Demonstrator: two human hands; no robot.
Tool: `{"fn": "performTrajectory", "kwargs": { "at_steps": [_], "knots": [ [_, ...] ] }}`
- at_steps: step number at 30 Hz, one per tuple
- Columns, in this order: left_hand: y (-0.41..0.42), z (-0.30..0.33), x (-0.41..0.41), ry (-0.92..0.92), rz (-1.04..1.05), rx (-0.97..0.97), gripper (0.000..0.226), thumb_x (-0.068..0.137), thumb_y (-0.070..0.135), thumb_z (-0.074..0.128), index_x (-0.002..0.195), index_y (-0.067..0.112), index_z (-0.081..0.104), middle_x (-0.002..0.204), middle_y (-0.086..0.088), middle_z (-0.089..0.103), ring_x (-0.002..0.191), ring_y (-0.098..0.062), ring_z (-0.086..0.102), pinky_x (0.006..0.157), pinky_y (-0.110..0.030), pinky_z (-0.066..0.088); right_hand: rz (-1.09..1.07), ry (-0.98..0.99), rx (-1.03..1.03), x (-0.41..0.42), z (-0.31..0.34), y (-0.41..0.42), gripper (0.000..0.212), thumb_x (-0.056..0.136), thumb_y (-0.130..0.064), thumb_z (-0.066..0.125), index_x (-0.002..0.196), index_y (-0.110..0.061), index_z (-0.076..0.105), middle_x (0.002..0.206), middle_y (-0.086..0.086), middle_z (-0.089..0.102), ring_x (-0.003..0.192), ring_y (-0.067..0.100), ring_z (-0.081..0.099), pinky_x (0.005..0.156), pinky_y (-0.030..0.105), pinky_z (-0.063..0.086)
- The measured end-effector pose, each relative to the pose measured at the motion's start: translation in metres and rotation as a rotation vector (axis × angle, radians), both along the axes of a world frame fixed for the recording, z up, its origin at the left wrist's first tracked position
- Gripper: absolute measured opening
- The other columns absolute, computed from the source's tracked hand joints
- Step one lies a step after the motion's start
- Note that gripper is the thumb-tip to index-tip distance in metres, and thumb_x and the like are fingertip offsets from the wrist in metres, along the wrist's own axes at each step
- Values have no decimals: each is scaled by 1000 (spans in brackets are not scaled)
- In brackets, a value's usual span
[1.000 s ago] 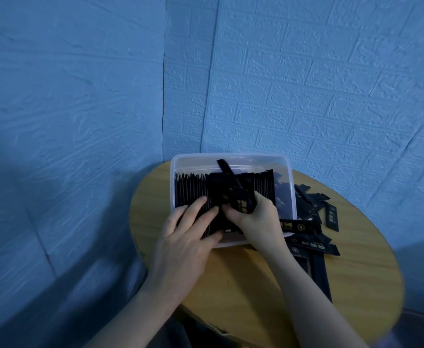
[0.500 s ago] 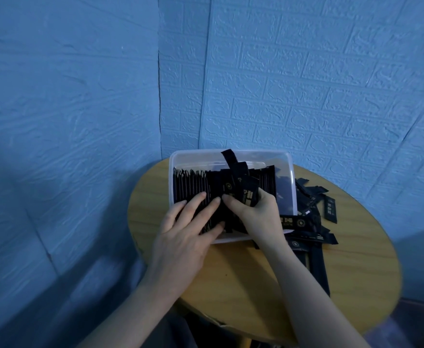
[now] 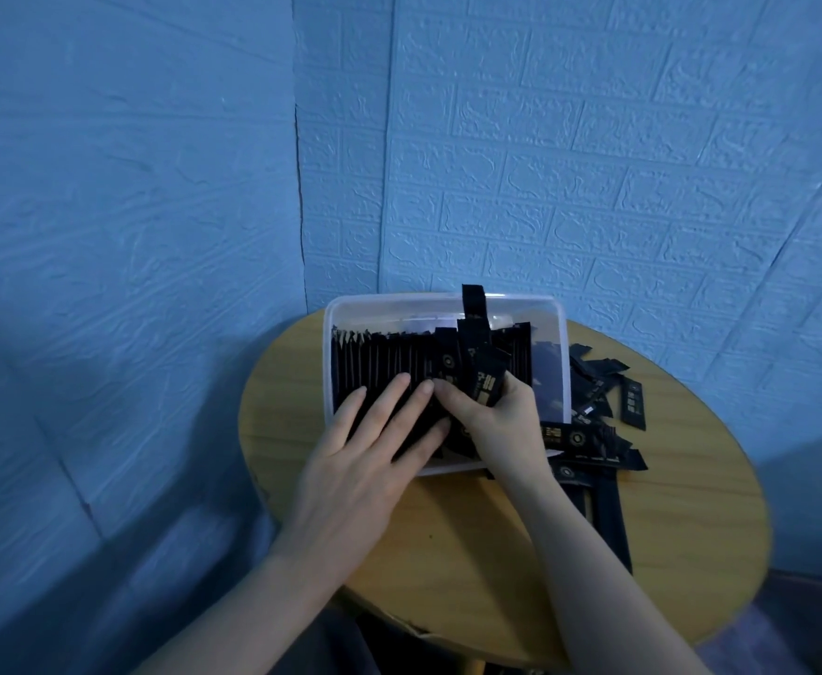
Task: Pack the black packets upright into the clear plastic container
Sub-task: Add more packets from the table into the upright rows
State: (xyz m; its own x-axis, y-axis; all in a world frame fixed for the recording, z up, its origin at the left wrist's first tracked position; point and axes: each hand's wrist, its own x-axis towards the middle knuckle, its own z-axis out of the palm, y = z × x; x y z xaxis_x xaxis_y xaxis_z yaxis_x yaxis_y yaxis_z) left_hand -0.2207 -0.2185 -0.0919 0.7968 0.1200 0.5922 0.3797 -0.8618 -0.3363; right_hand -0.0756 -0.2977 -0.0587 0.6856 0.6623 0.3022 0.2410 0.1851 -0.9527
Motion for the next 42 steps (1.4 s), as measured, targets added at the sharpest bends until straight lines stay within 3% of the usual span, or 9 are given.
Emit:
{"fn": "performTrajectory", "kwargs": {
  "at_steps": [4,10,15,20,24,29,42],
  "knots": [
    [0,-1,0,-8,10,-14,61,86,6,23,135,18,57,155,-13,36,144,-32,31,111,-51,26,8,16,28,0,-1,-1,12,84,-12,73,94,-6,70,81,1,74,78,11,71,62,17,51],
    [-1,-2,-1,-35,-2,-20,57,87,5,26,133,15,58,156,-11,34,145,-31,30,112,-52,25,11,-16,5,4,-4,0,21,85,-16,73,102,-5,67,91,4,74,87,13,70,71,21,53],
    [-1,1,-1,-13,0,-62,57,78,3,62,134,14,58,156,-7,37,146,-28,28,113,-53,24,-37,-86,41,3,-2,-1,25,83,-13,74,106,-8,66,95,2,73,92,12,70,78,26,55],
    [-1,3,-2,-3,-6,-169,56,72,3,78,124,21,66,150,-6,45,143,-28,35,113,-51,25,-12,-77,108,-2,1,-1,32,82,-4,73,109,-13,59,93,-5,73,90,8,69,78,23,55],
    [-2,4,-3,5,-16,-196,51,68,6,81,115,23,70,149,-6,47,142,-29,36,112,-52,26,28,-90,25,-1,-3,0,26,84,-9,73,106,-14,61,95,-1,73,91,14,69,83,36,57],
    [-1,4,-3,-4,-27,-204,53,67,5,82,115,23,70,151,-5,44,142,-29,36,111,-52,26,27,-107,-4,0,-3,-1,17,85,-11,71,101,-15,66,89,-3,74,88,11,70,79,32,58],
    [0,2,-3,-24,-25,-216,64,67,3,82,124,25,65,150,-5,45,142,-29,35,114,-51,23,-73,-135,16,-1,-3,-2,3,88,-13,67,89,-11,69,85,6,72,88,21,69,82,45,57]
  ]
}}
